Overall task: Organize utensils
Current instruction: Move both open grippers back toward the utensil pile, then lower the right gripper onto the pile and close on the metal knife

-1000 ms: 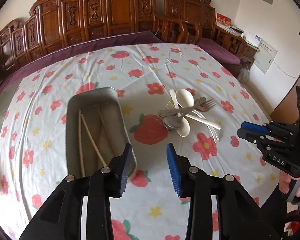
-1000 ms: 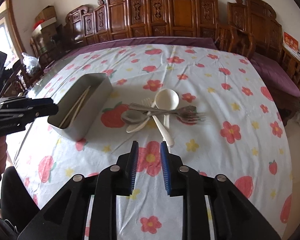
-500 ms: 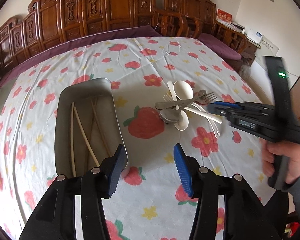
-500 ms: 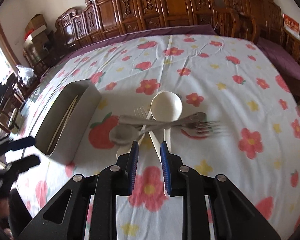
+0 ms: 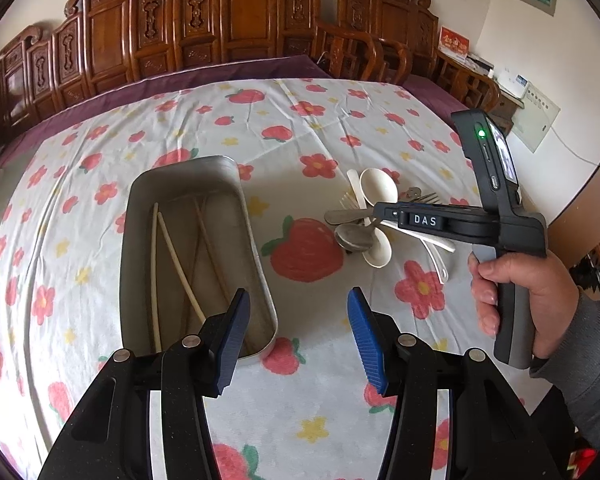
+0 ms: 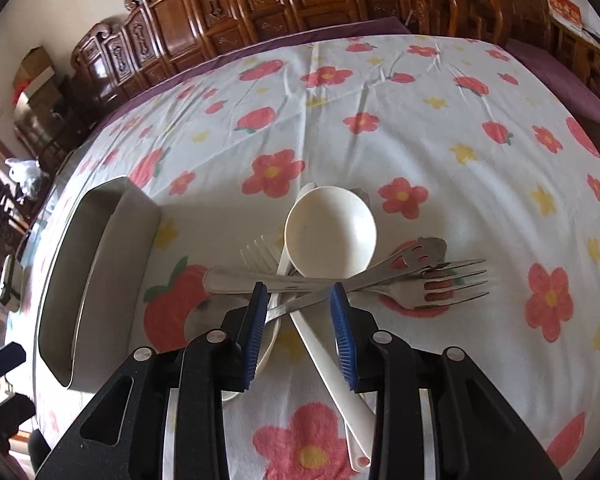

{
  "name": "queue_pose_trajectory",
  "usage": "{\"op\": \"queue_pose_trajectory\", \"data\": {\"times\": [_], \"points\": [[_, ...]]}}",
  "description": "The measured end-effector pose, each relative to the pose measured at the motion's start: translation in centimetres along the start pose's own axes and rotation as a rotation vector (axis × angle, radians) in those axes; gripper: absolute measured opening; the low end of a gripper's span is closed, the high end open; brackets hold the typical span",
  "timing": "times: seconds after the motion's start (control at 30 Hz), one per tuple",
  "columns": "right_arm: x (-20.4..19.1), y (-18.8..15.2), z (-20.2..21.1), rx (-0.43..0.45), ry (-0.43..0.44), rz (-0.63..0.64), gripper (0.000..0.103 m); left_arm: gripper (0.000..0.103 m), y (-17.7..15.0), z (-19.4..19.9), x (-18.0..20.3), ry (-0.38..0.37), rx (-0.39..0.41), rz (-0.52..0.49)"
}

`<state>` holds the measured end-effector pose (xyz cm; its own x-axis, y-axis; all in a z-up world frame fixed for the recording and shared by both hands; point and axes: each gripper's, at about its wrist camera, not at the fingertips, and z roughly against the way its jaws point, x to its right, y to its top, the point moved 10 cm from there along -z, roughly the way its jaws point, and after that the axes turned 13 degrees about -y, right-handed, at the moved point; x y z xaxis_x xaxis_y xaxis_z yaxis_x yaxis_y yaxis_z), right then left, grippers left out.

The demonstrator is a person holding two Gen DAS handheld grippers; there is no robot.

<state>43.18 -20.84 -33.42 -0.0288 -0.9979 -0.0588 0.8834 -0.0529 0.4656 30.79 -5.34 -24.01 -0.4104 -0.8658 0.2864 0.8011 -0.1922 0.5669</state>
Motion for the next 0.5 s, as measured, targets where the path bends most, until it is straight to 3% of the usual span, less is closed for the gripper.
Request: {"op": "queue_pose_trajectory", "data": {"times": [0.17, 0.5], "points": [[0.3, -0.2, 0.2, -0.033, -0.017, -0.073, 0.035, 0.048, -0.3, 0.2, -0.5, -0.004, 0.007, 0.011], [-0.6, -0.4, -1.4, -0.076, -0.080, -0.049, 0.035, 0.048, -0.4, 0.6, -1.0, -0.009, 0.012, 0.018]]}}
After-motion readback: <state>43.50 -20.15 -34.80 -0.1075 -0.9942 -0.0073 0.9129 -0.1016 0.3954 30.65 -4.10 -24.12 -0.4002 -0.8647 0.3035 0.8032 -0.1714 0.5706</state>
